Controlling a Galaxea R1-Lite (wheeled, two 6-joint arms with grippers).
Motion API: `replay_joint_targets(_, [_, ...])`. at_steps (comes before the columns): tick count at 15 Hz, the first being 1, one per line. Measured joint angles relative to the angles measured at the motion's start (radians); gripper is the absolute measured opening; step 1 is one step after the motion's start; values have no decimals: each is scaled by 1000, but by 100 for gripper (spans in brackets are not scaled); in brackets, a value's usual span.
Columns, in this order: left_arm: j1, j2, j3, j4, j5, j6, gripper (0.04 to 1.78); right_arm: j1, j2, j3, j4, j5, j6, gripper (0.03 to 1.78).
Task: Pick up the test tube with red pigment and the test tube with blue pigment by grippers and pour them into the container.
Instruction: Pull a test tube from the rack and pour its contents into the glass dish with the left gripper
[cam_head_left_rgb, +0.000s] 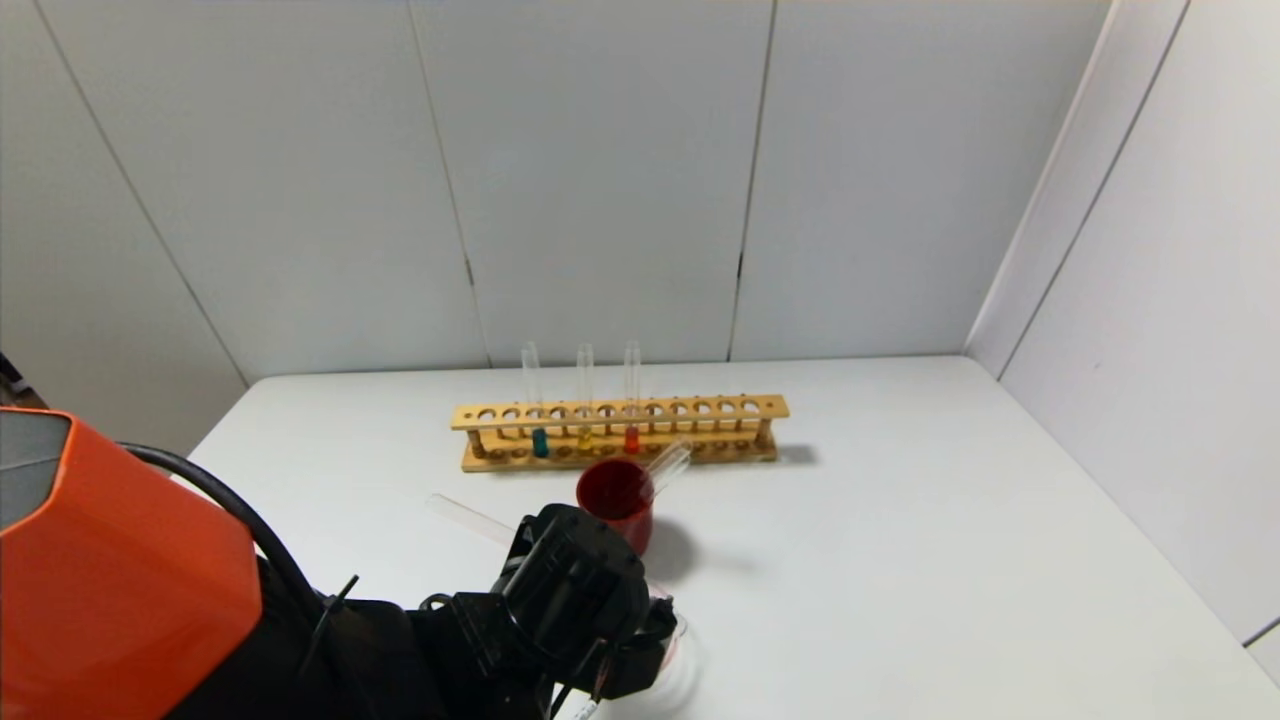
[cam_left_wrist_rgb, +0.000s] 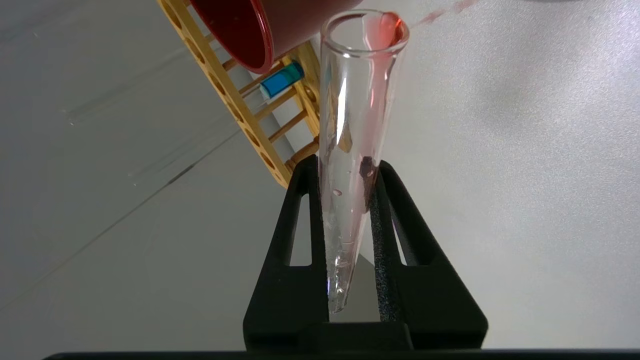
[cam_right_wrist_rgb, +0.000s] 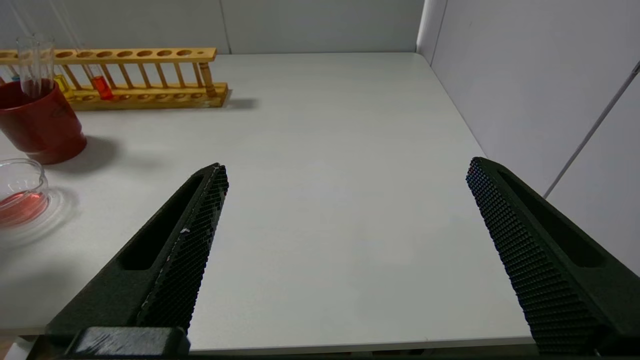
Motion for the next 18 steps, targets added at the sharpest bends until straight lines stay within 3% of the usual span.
replay_joint_targets(18, [-69,25,-6,4,80,83,31,0,0,0,0,0,0,174])
